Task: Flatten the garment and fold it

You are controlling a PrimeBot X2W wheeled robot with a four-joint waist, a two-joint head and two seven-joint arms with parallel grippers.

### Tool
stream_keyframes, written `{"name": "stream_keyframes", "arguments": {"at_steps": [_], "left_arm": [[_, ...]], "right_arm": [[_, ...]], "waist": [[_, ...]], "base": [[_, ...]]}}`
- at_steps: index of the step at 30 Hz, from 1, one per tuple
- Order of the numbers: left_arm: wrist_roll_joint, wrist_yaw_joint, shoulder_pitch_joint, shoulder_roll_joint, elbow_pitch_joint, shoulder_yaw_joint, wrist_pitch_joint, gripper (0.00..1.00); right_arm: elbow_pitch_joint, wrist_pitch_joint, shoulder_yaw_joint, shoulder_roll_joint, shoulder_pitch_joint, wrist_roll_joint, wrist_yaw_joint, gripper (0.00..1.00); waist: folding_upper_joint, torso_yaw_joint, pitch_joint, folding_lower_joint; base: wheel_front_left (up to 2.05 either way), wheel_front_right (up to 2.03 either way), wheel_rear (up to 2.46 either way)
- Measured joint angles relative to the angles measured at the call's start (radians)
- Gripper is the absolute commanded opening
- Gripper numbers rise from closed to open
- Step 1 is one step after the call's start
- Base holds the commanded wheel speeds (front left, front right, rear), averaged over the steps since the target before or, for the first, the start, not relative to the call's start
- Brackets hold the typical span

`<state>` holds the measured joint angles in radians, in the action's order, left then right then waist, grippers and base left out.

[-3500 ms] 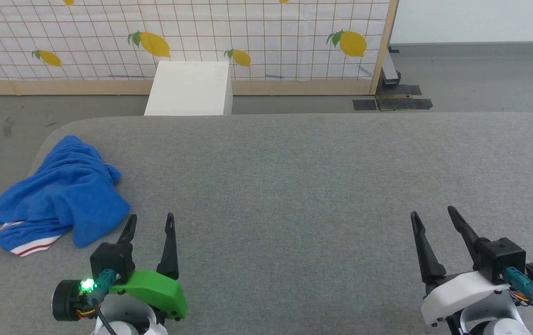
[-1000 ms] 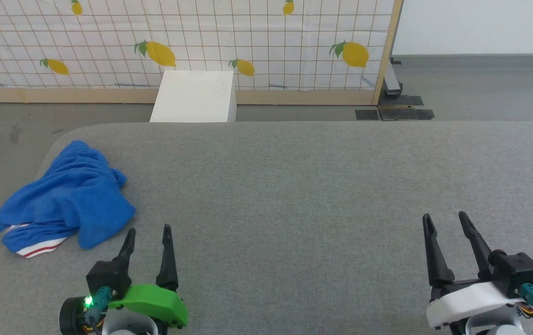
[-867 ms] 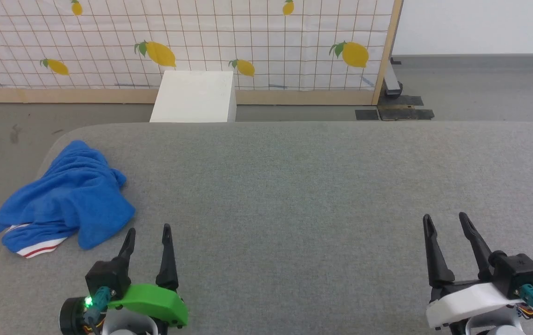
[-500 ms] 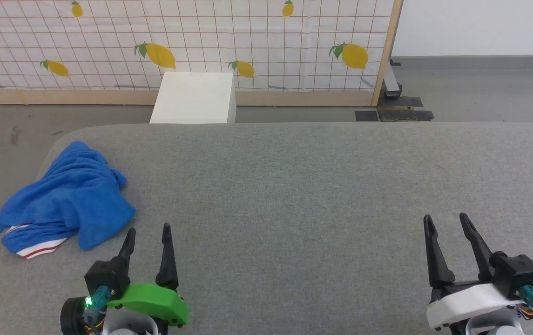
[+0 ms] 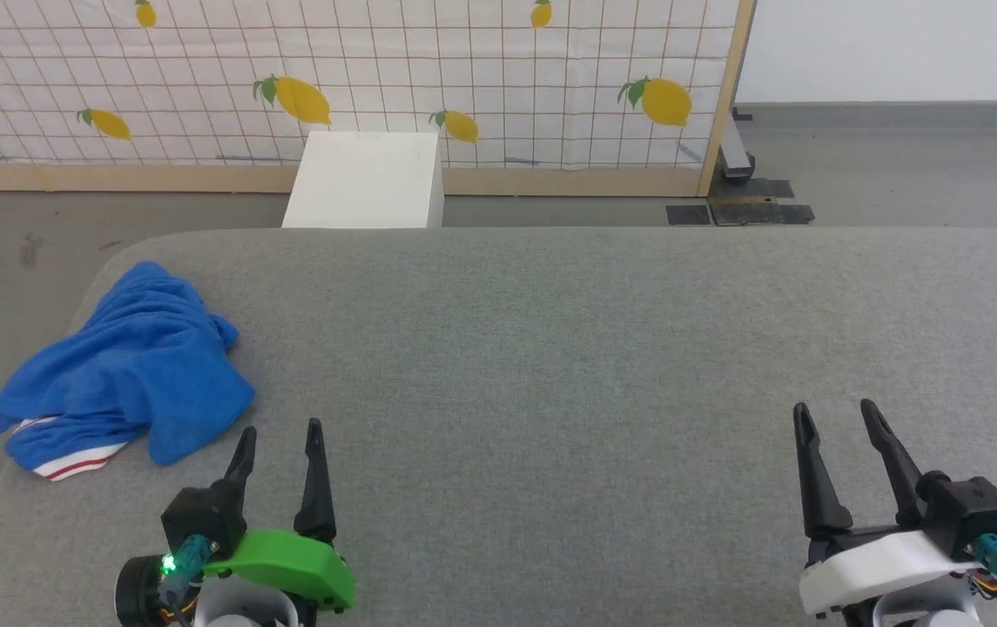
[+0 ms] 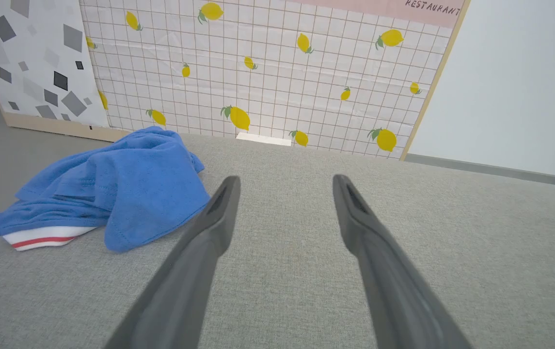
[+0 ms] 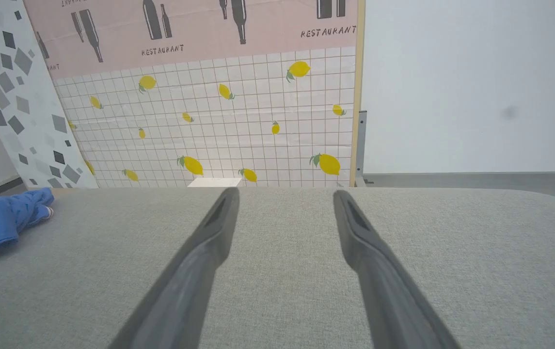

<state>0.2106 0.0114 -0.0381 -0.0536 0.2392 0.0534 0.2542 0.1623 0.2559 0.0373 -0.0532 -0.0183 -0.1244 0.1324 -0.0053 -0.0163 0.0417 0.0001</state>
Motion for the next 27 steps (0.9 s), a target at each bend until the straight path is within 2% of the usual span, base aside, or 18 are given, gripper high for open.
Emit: {"name": "stream_keyframes", "arguments": {"at_steps": [5,11,27], "left_arm": [[0.0,0.0,-0.017,0.001,0.003,0.016,0.003,1.0],[-0.006,0.002,-0.04,0.002,0.006,0.021,0.003,1.0],[-0.009,0.01,-0.033,-0.006,-0.003,-0.016,0.003,1.0]], "right_arm": [[-0.001,0.0,0.023,0.0,-0.001,0.016,0.0,1.0],[-0.005,0.0,0.046,0.0,-0.003,0.024,0.0,1.0],[-0.008,0.0,0.028,0.002,-0.002,0.023,0.0,1.0]], "waist": [[0.0,-0.03,-0.002,0.0],[0.0,-0.118,-0.006,0.0],[0.0,-0.475,-0.017,0.0]], "base": [[0.0,0.0,0.0],[0.0,0.0,0.0],[0.0,0.0,0.0]]}}
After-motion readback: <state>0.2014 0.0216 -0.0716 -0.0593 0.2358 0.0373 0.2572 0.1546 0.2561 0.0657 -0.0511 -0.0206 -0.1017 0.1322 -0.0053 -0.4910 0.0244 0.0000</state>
